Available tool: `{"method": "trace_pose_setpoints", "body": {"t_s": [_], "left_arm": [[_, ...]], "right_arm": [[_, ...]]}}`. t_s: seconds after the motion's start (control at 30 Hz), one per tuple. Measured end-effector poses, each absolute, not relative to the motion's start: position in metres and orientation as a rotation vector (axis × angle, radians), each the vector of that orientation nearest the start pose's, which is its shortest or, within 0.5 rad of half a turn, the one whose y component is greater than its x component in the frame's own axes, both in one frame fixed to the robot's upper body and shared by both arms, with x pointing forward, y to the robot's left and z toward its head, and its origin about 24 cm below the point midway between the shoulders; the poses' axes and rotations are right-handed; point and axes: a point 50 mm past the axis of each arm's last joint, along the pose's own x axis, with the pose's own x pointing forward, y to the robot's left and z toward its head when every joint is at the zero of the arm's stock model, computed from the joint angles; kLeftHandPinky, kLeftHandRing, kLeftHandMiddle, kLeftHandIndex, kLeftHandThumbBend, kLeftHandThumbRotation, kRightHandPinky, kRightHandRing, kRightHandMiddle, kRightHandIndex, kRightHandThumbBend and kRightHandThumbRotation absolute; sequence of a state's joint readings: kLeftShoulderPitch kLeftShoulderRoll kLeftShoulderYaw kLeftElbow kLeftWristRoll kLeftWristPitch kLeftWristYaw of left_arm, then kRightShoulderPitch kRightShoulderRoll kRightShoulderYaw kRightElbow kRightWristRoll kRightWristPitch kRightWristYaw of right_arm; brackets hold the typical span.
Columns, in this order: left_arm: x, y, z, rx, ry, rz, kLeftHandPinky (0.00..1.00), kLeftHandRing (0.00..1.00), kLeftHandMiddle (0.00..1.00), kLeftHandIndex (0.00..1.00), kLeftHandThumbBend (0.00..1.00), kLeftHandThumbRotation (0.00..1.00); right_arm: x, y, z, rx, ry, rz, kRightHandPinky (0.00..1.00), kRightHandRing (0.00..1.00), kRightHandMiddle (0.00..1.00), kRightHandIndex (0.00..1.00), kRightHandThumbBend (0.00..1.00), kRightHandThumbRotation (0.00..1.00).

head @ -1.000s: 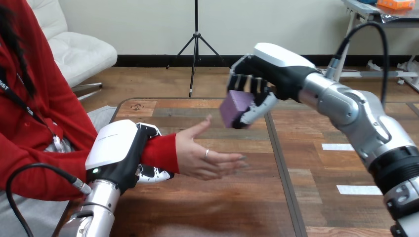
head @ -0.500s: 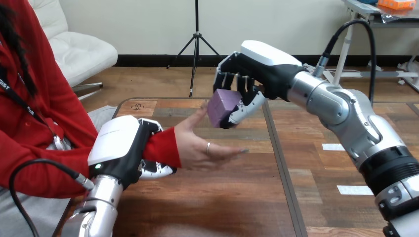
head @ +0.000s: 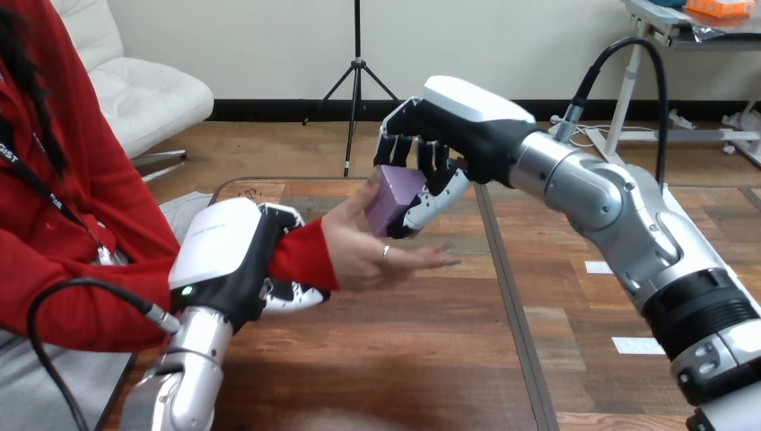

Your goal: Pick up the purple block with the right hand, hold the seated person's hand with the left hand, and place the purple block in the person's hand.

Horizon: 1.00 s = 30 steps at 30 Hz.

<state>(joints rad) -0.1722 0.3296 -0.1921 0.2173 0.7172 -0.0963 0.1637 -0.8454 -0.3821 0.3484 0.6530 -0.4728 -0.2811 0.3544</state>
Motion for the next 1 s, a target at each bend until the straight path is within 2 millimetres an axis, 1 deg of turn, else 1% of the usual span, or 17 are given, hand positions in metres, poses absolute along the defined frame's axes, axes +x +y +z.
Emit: {"method": "trace_pose_setpoints", "body": {"t_s": [0.3,1.0], "left_arm": [[0.286,0.164,0.047,1.05,-0.163,-0.099,0.28,0.34,0.4,0.41,0.62,0.0],[0.291,0.16,0.046,1.048,-0.161,-0.11,0.31,0.35,0.4,0.41,0.63,0.0]], "right_arm": [[0.374,-0.113,0.143,-1.105,-0.251,0.633,0.29,0.36,0.43,0.45,0.65,0.0],[0.372,-0.121,0.134,-1.102,-0.2,0.616,0.29,0.36,0.43,0.45,0.65,0.0]]}}
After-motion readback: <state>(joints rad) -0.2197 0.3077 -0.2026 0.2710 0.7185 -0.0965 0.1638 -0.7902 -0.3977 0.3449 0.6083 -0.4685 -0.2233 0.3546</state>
